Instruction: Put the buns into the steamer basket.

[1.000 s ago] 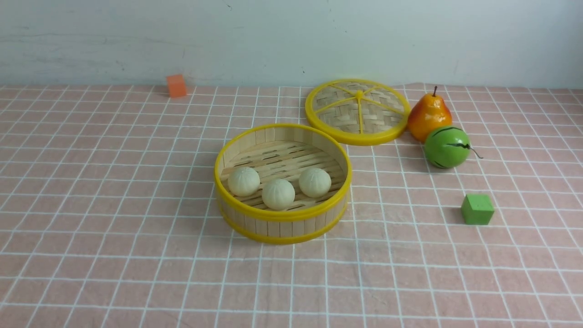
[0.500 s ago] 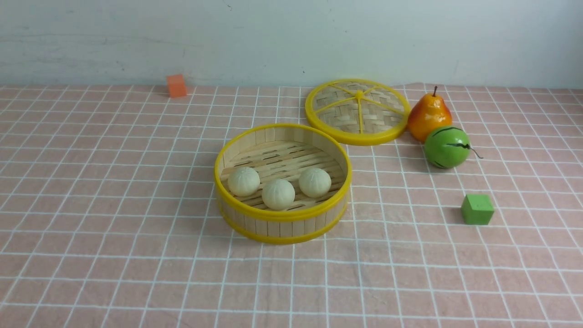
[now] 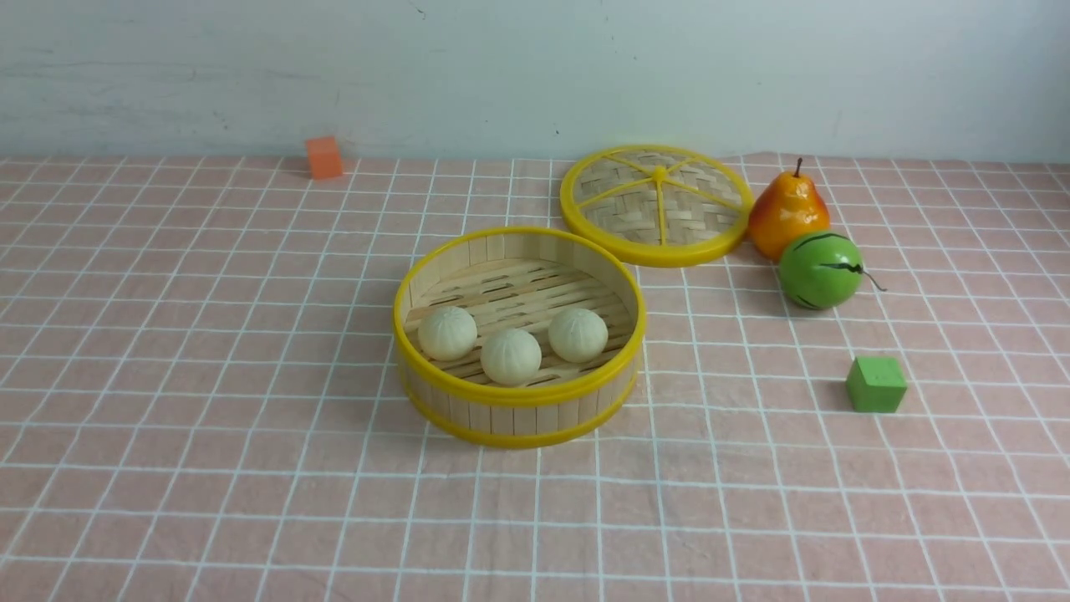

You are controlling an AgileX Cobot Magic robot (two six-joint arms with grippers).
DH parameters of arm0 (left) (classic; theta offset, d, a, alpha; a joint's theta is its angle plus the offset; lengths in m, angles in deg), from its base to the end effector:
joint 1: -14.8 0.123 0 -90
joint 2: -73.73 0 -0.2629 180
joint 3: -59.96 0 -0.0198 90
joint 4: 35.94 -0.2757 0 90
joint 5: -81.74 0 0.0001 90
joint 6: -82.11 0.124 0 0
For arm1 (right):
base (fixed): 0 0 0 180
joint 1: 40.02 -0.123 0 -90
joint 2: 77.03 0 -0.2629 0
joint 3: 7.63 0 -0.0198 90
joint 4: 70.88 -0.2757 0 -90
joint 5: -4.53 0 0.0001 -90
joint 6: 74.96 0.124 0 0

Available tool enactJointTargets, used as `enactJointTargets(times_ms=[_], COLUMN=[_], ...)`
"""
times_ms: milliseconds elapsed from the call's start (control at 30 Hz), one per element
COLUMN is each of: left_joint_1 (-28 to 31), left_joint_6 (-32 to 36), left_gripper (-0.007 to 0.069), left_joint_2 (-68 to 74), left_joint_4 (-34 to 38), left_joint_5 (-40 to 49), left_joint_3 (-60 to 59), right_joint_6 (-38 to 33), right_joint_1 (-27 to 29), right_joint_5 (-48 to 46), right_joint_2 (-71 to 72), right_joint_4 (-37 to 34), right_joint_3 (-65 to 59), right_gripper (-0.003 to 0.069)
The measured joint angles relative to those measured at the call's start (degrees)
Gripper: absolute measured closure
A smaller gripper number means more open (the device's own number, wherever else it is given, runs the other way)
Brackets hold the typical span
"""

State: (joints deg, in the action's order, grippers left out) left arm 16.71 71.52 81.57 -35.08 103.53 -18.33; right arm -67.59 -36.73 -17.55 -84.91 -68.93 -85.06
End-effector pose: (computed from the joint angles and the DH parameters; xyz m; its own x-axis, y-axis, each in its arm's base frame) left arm 0.1312 0.0037 0.1590 -0.2959 -0.2074 -0.9324 -0.0882 0.9779 -0.1896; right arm 0.1307 -0.0091 0.1642 -0.2900 0.1138 -0.9502 0.0982 0.9912 0.0887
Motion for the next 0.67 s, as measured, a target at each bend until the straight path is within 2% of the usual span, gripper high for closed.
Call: enactJointTargets(times_ms=[667], left_joint_1=[0.1], left_joint_6=[0.0], left_gripper=[0.0622], left_joint_2=[0.0], left_joint_4=[0.0], left_joint_5=[0.0], left_joint_3=[0.0], right_joint_6=[0.0], right_joint_1=[0.0], right_joint_5=[0.0], right_joint_2=[0.0], right_joint_4=[0.1], right_joint_3=[0.0], right_gripper=[0.0561])
